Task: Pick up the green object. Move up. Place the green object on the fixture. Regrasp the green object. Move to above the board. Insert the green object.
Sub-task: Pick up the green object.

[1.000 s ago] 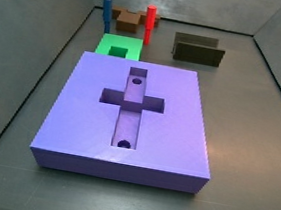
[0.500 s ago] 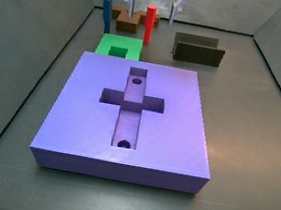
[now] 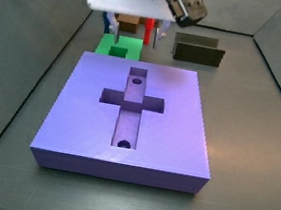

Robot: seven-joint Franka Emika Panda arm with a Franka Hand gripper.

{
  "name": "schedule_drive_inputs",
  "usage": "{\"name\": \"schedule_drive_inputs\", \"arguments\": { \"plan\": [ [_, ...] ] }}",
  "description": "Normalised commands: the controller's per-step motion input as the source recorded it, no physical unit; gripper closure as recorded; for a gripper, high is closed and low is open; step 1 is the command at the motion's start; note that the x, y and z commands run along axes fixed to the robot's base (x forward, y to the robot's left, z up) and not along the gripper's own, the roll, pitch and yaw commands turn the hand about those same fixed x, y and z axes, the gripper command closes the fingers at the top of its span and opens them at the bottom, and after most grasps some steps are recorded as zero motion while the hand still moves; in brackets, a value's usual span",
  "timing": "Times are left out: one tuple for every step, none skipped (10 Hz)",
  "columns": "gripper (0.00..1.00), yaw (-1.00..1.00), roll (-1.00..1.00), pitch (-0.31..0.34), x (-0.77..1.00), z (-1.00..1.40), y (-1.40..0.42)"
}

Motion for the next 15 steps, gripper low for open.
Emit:
{"name": "schedule_drive_inputs", "arguments": {
  "plan": [
    [0.0, 0.0, 0.31, 0.0, 0.15, -0.27, -0.19],
    [0.0, 0.0, 0.38, 0.0, 0.15, -0.24, -0.26],
    [0.0, 0.0, 0.21, -0.007, -0.05, -0.33, -0.11],
    [0.0, 0.0, 0.15, -0.031, -0.13, -0.28, -0.04],
    [0.0, 0.02, 0.14, -0.079, -0.18, -0.22, 0.0],
    [0.0, 0.05, 0.09, 0.0, 0.0, -0.16, 0.05],
    [0.0, 0.0, 0.06, 0.0, 0.16, -0.13, 0.0],
    [0.0, 0.0, 0.07, 0.0, 0.28, -0.18, 0.0],
    [0.0, 0.0, 0.09, 0.0, 0.25, -0.24, 0.0],
    [0.0, 0.0, 0.11, 0.0, 0.23, -0.25, 0.0],
    [0.0, -0.03, 0.09, 0.0, 0.02, -0.18, 0.0],
    [0.0, -0.14, 0.07, 0.0, 0.0, -0.09, 0.0],
    [0.0, -0.12, 0.04, 0.0, 0.0, -0.01, 0.0],
    [0.0, -0.17, 0.06, 0.0, -0.02, 0.0, 0.0],
    [0.0, -0.25, 0.08, 0.0, 0.0, 0.0, 0.0]
  ]
}}
